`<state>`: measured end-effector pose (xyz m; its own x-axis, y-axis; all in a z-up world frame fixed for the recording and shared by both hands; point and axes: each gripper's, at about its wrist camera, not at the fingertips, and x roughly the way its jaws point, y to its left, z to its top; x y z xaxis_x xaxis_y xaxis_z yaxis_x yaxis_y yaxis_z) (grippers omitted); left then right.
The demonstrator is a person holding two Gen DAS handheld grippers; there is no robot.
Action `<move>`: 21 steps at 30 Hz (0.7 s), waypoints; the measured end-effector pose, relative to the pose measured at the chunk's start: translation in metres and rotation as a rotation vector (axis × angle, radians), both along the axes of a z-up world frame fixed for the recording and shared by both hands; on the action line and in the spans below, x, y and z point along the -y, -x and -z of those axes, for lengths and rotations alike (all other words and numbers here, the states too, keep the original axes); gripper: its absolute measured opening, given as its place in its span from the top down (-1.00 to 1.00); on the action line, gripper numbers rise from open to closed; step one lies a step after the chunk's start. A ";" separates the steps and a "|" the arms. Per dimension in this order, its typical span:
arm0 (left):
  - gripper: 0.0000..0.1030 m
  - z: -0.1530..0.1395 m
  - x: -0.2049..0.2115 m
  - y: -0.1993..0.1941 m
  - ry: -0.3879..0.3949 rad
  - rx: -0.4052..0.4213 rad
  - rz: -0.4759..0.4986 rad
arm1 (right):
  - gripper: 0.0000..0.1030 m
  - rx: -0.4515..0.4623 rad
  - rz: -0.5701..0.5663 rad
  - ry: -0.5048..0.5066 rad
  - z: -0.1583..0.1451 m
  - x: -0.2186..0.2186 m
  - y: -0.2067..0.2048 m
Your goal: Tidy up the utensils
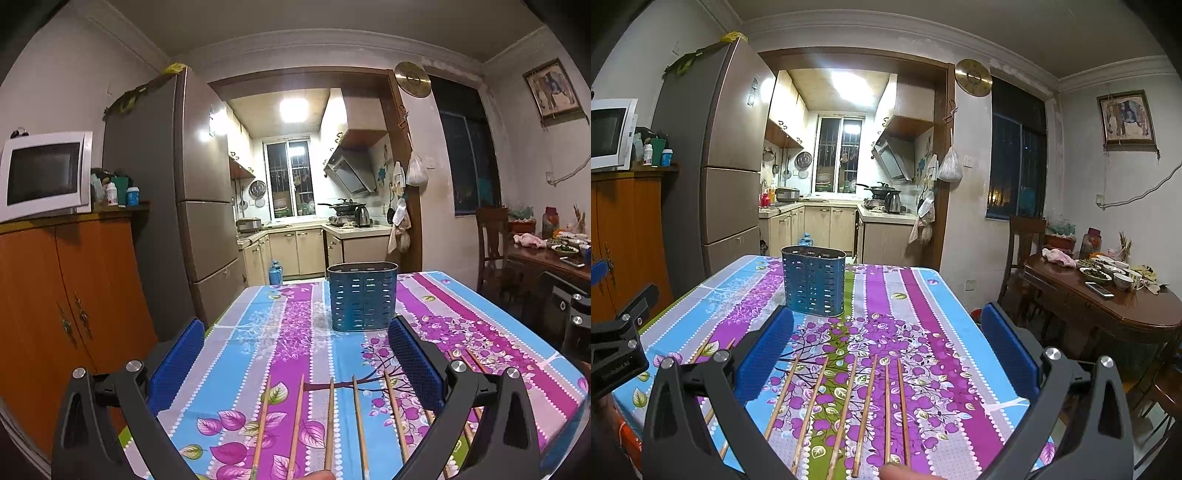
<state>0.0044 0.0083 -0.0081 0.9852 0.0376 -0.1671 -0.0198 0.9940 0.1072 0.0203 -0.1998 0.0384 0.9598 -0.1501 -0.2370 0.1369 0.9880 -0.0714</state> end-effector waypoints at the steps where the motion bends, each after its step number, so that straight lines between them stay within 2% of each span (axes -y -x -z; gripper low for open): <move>1: -0.93 0.000 -0.001 0.000 0.007 -0.003 0.001 | -0.90 0.000 -0.001 0.001 0.000 0.000 0.000; 12: -0.93 0.001 -0.007 -0.010 0.057 -0.056 -0.029 | -0.90 0.015 0.055 0.016 0.004 0.004 -0.006; 18: -0.93 0.006 -0.007 -0.013 0.058 -0.066 -0.018 | -0.91 0.001 0.068 -0.072 0.006 0.023 -0.011; 21: -0.93 0.004 -0.005 -0.011 0.050 -0.042 0.001 | -0.91 0.043 0.074 -0.093 0.006 0.029 -0.009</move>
